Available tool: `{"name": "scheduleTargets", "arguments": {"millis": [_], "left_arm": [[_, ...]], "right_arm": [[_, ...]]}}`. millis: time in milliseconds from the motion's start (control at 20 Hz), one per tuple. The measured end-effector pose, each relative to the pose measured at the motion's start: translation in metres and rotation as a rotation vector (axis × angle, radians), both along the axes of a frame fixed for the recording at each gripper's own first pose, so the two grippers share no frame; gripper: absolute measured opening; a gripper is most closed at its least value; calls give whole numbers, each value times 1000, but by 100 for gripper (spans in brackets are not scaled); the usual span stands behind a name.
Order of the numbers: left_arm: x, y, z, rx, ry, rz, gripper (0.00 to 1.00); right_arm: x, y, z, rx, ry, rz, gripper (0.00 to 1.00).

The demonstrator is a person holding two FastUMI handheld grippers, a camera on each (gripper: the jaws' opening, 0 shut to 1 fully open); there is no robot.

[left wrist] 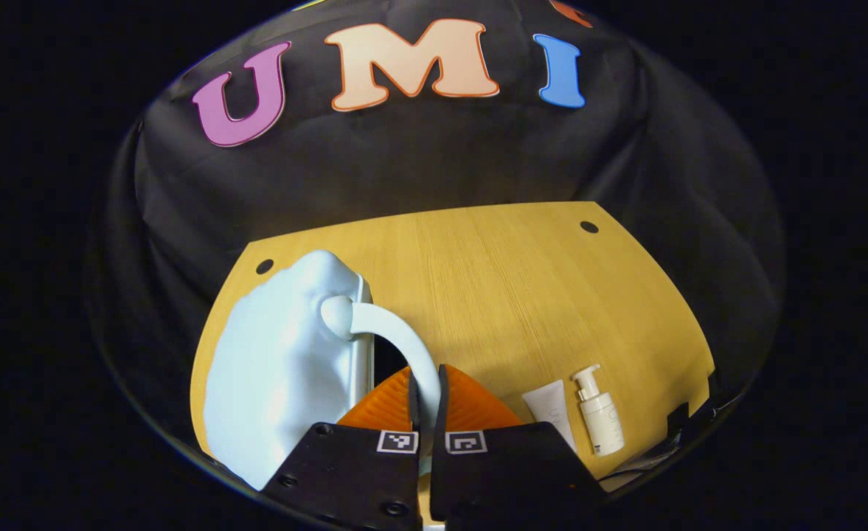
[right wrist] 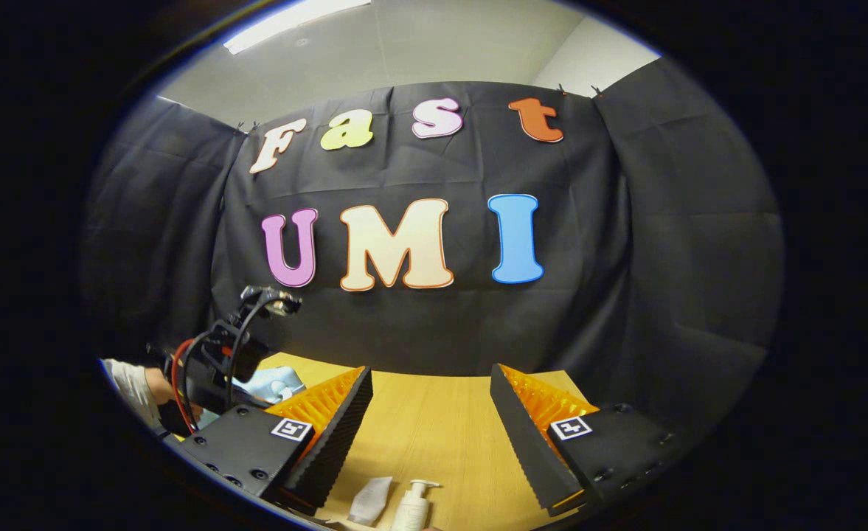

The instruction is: First open the suitcase, pack the skin care products into it, and then close the suitcase.

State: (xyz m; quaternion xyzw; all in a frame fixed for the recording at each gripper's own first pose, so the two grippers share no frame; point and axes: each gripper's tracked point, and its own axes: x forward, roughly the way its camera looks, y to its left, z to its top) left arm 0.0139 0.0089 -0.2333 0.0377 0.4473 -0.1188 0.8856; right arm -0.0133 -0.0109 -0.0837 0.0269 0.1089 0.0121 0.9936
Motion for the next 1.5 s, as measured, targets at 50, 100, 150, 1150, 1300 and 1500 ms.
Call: {"name": "scheduleTargets", "arguments": {"millis": [50, 100, 150, 1150, 1300, 1500], "left_arm": [[4, 7, 10, 5, -15, 5, 0], [9, 15, 20, 2, -33, 14, 0], [12, 22, 28, -2, -43, 25, 0], [43, 253, 97, 156, -165, 117, 0], [49, 304, 94, 190, -186, 178, 0], [48, 376, 82, 305, -185, 229, 0]], "right_arm": [[1, 4, 0, 4, -1, 5, 100], [1, 7, -1, 8, -3, 9, 100], [2, 9, -1, 12, -3, 11, 100], [15, 121, -22, 43, 28, 50, 99], [17, 141, -23, 39, 29, 57, 98], [19, 165, -24, 25, 29, 68, 99]]}}
